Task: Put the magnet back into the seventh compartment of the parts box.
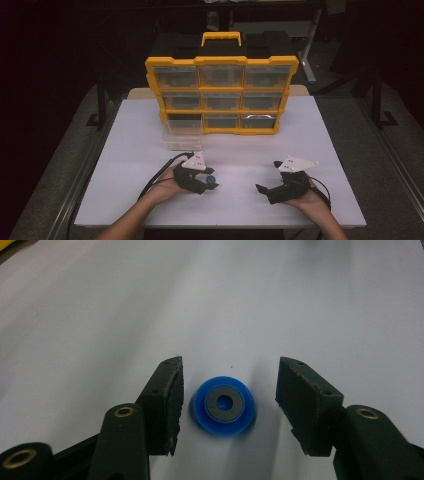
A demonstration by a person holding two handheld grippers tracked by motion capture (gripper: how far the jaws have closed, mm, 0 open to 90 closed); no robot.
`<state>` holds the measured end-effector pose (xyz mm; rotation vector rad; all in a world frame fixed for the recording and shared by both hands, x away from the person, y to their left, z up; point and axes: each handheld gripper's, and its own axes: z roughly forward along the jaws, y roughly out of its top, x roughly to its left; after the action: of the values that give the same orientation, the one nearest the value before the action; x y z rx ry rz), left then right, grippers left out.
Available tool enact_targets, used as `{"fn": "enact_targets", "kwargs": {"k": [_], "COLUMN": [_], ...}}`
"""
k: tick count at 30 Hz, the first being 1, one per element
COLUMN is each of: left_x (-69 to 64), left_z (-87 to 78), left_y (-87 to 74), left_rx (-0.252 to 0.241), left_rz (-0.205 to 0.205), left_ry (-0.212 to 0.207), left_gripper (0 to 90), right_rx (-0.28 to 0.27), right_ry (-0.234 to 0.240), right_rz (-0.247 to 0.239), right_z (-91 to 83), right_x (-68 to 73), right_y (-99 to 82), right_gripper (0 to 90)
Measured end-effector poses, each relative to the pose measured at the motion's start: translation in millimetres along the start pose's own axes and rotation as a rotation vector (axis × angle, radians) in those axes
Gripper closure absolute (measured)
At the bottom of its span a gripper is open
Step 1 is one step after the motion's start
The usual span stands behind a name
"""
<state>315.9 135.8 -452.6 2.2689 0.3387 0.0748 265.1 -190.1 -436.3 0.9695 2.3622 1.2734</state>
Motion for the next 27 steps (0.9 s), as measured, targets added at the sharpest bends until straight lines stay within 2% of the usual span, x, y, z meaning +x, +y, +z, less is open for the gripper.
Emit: {"fn": "enact_targets", "kwargs": {"k": [11,27], "left_x": [1.7,0.3], "left_z": [-1.3,0.0], "left_y": [-0.2,-0.6], "left_rx": [-0.004,0.014], "left_rz": [-0.011,0.010], "left_ry": [-0.016,-0.017], "left_gripper": [53.8,61.4], "right_rx": [0.003,0.003], "right_ry": [0.000,0.001], "right_rz": [0.001,0.003], "right_z": [0.2,0.0], "right_x": [0.4,0.3], "right_y": [0.0,0.0], "right_gripper": [0.0,0.0]}}
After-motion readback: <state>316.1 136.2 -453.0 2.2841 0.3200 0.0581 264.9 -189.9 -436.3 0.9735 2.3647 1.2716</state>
